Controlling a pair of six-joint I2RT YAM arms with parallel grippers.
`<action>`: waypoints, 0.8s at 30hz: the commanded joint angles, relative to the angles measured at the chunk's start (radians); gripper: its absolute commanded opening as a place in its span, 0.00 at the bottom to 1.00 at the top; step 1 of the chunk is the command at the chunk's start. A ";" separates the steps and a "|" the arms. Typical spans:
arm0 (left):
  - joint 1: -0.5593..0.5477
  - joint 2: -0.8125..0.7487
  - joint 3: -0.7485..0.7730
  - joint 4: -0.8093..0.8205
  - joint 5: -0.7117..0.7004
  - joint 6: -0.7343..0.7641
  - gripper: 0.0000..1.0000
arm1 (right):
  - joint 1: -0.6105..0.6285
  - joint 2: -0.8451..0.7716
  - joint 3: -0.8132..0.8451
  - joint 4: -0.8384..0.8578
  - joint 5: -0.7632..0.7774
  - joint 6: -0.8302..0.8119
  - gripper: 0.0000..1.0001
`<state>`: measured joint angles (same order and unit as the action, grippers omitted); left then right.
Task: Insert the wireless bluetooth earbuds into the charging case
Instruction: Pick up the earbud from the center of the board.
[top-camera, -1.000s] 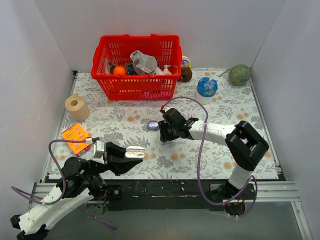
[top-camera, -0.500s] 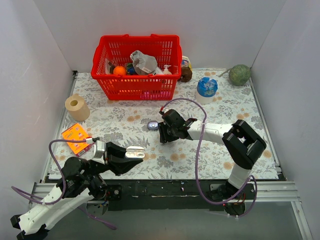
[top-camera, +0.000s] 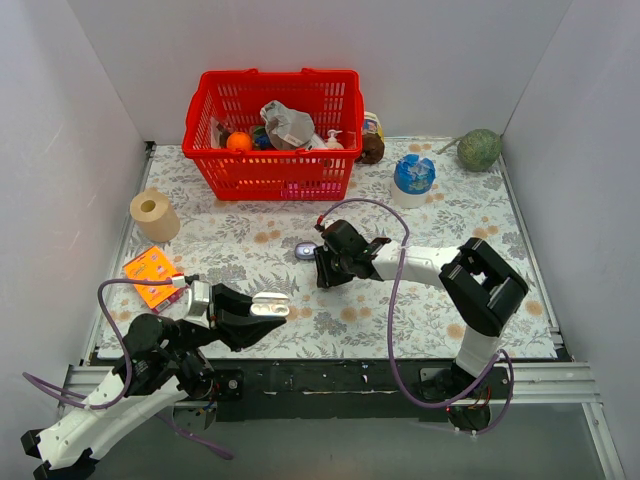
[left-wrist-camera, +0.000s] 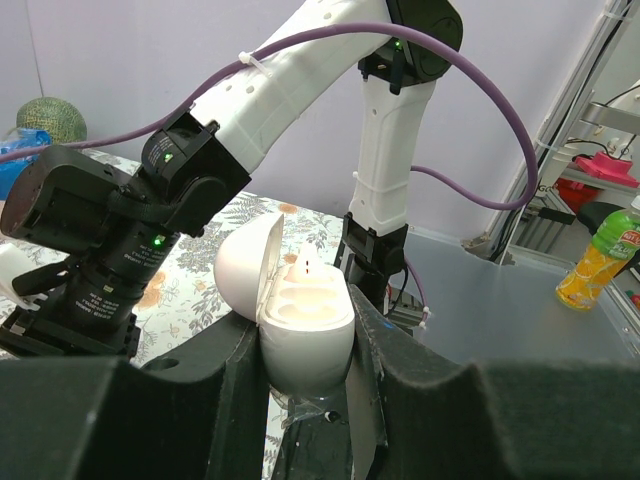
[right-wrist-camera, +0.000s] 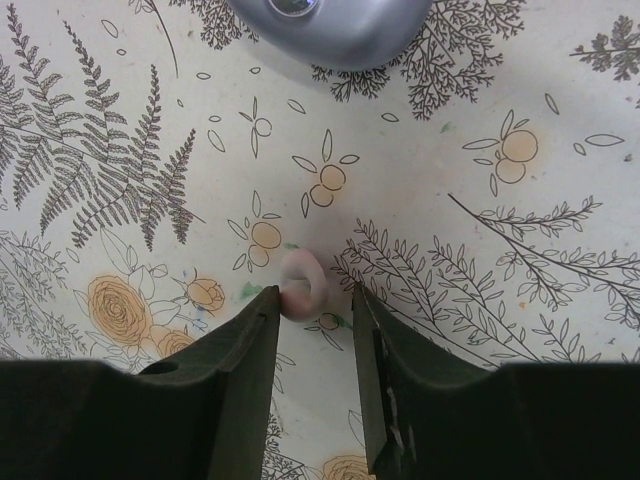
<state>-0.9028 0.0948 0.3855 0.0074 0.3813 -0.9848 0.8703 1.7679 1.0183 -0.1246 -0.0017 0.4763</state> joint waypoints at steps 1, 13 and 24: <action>-0.002 0.002 0.003 -0.001 -0.004 0.001 0.00 | 0.001 0.025 0.011 -0.032 0.017 -0.007 0.40; -0.002 0.009 0.003 -0.001 -0.002 0.003 0.00 | 0.001 0.022 0.022 -0.029 0.009 -0.015 0.13; -0.002 0.026 0.001 0.020 -0.004 0.014 0.00 | 0.001 -0.232 -0.020 -0.050 0.025 -0.092 0.01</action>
<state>-0.9028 0.1013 0.3855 0.0082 0.3813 -0.9833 0.8749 1.7344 1.0092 -0.1333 -0.0120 0.4618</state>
